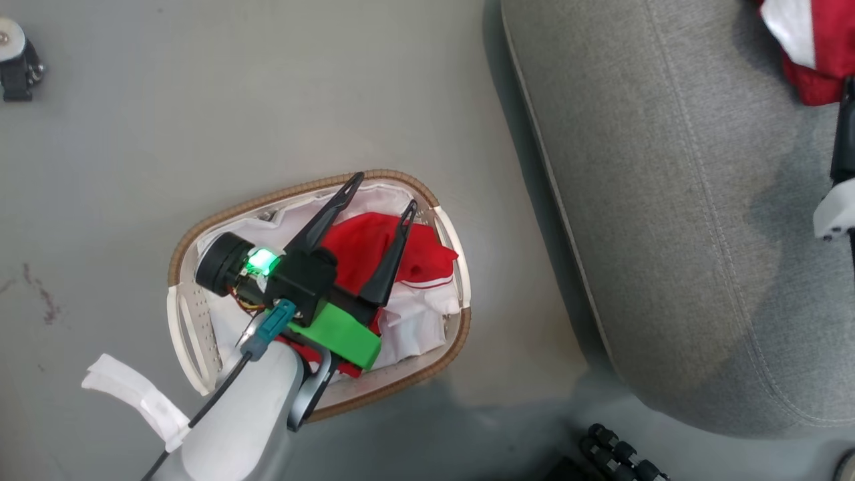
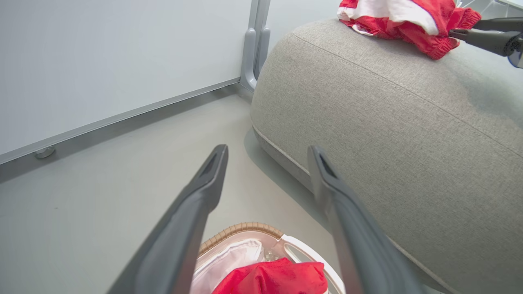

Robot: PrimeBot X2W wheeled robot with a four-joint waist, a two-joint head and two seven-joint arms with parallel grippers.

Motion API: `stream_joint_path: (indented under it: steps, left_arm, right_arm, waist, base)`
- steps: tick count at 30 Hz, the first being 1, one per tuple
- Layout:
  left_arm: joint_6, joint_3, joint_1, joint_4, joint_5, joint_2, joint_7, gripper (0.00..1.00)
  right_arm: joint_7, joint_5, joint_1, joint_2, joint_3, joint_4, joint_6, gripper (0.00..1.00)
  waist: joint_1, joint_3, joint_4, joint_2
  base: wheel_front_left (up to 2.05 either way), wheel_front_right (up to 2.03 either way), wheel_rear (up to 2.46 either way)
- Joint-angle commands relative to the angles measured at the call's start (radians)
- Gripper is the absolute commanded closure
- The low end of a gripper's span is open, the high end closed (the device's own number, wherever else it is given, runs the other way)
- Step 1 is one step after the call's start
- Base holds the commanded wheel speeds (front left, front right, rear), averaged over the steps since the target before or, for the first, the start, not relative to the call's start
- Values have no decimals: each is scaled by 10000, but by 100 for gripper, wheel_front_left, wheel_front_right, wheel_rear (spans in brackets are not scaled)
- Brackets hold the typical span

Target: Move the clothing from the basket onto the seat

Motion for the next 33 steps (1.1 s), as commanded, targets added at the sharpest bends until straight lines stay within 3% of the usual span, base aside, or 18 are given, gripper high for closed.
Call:
stream_joint_path:
  steps: [1, 8, 15, 26, 33]
  left_arm:
    - [-27, 89, 166, 34, -16, 3, -9, 0]
    - [-27, 569, 675, 37, -159, -215, -9, 0]
    - [-27, 949, 1083, 30, -320, -514, -9, 0]
    - [-27, 2376, 1973, -118, -552, -972, -9, 0]
    - [-27, 3461, 2766, -213, -660, -1147, -8, 0]
  right_arm:
    - [-24, 36, 350, 58, 8, -139, -14, 0]
    - [-24, -106, 1533, 438, -98, -861, -14, 0]
    - [-24, -443, 1711, 309, 12, -1380, -14, 0]
    - [-24, -110, 1073, 140, 1413, -1631, -14, 0]
    - [-24, 143, 1450, 723, 2425, -1771, -14, 0]
  waist:
    - [-1, -324, -91, 0]
    - [-1, -1212, -109, 0]
    - [-1, -2225, 182, 0]
    - [-1, -3802, 1243, 0]
    - [-1, -4469, 1884, 0]
  base:
    - [0, 0, 0]
    - [0, 0, 0]
    - [0, 0, 0]
    - [0, 0, 0]
    - [0, 0, 0]
